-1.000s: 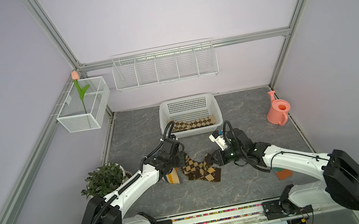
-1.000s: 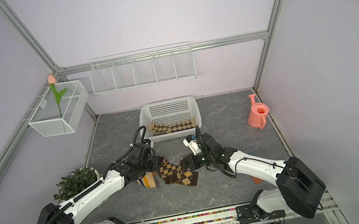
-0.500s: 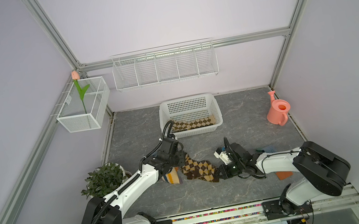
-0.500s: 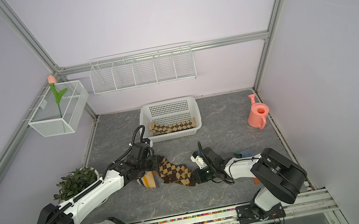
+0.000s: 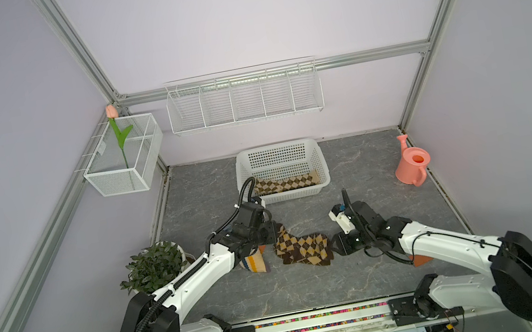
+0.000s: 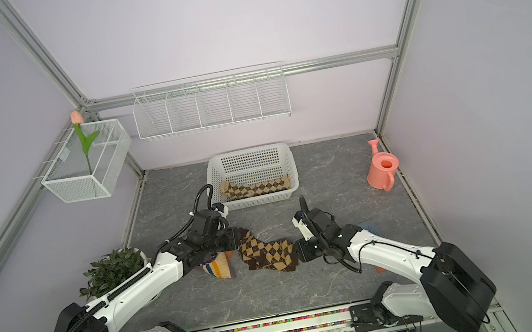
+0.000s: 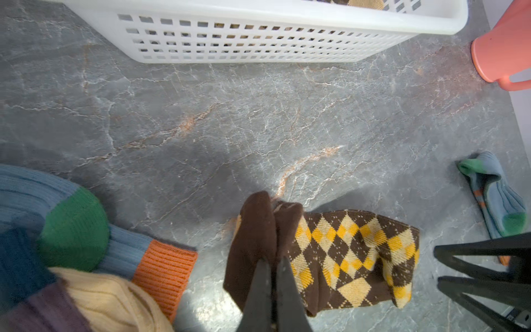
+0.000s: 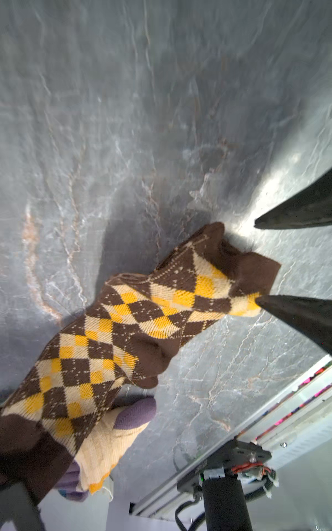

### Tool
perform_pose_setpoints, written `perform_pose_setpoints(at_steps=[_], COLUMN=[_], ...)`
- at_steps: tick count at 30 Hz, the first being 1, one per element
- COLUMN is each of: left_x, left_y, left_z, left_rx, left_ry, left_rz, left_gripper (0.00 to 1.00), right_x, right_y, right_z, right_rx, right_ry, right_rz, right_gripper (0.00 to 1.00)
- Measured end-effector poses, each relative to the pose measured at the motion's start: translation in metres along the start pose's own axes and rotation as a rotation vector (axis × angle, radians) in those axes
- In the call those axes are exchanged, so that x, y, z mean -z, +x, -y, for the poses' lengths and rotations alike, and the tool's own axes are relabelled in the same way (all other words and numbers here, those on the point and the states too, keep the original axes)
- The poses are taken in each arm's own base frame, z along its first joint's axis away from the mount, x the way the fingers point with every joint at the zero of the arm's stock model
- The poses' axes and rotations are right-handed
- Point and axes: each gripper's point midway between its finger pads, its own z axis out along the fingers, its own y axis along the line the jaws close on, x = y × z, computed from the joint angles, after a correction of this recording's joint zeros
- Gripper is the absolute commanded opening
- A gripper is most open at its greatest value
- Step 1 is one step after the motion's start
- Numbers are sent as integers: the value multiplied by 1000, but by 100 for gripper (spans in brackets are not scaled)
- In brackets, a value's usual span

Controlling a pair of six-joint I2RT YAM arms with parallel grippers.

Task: Place the socks together as a pair
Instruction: Pick up a pair of socks from the center of the board.

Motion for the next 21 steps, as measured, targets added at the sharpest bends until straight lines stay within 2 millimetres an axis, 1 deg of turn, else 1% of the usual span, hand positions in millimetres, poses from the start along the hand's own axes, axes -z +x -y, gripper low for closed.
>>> perform_pose_setpoints(at_steps=[2,3,6,8,10,12,16,19,21], left_x=[0,0,-2,-3,-3,-3,-2,0,1], left_y=[0,-1,2,4,6,6,5,5,7], left_z=[-2,-3,-11,-16,-22,-24,-26,-26,-27], left_rx=[5,9,18,24,29,31,36,41,45], left_ry=[-9,-15,-50,-75,-99,-113,-124,-121,-120], left_rz=[3,6,11,12,11,14,21,28,30], left_gripper=[0,0,0,0,0,0,0,0,0], right_x=[9,12,17,15,6,-7,-35,-50,-56], right_y=[-1,0,5,9,15,21,36,45,45], right_z=[-3,-7,-29,-40,-47,-48,-43,-39,-38], right_rx=[30,51,119,151,171,181,176,166,157], right_ry=[23,23,-7,-31,-44,-38,-23,-15,-22], right_rz=[12,14,10,-6,-39,-80,-172,-215,-222], right_gripper=[43,43,44,44,44,44,44,43,43])
